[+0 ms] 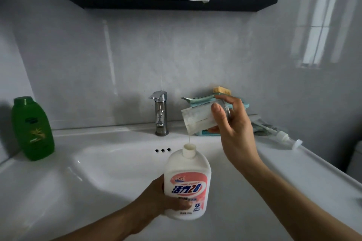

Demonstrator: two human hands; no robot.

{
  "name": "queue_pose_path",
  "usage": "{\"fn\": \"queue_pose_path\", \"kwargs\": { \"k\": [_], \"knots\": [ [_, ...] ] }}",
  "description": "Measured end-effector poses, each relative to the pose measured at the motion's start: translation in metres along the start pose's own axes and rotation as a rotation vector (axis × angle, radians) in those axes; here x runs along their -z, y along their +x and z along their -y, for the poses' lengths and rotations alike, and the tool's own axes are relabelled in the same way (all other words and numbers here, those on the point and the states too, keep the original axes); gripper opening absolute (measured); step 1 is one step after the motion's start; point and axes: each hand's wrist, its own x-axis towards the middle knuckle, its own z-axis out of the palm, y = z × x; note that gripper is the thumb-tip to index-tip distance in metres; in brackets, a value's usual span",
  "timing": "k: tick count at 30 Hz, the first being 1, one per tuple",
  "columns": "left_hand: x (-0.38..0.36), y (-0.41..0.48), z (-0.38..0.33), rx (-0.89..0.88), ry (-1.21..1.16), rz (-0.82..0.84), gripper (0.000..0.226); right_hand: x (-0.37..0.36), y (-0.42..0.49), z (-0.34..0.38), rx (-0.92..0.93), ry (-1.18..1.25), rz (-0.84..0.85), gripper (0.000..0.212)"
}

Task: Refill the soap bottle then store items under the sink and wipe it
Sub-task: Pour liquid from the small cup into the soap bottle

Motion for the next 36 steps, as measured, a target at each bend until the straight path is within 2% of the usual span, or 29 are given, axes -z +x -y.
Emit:
{"fn": "queue_pose_path", "kwargs": {
  "k": [9, 16, 21, 24, 36],
  "knots": [
    [0.0014, -0.0004, 0.0014, -0.054, -0.053, -0.042, 0.068, -0.0010, 0.0013, -0.0033, -0.096, 0.137, -0.026, 0.050],
    [0.0023, 0.0008, 0.0002, -0.035, -0.024, -0.076, 0.074, -0.0028, 0.0015, -0.0086, -0.145, 0.155, -0.016, 0.023],
    [0.0022, 0.0006, -0.0001, -0.034, -0.006, -0.084, 0.074, -0.0035, -0.0003, -0.0081, -0.143, 0.147, -0.005, 0.023],
    [0.0023, 0.0009, 0.0000, -0.036, 0.002, -0.081, 0.073, -0.0038, 0.0001, -0.0089, -0.161, 0.171, -0.012, 0.016],
    [0.0036, 0.0029, 0.0025, -0.029, 0.006, -0.098, 0.074, -0.0043, 0.0018, -0.0085, -0.263, 0.261, -0.052, 0.016]
  ]
}}
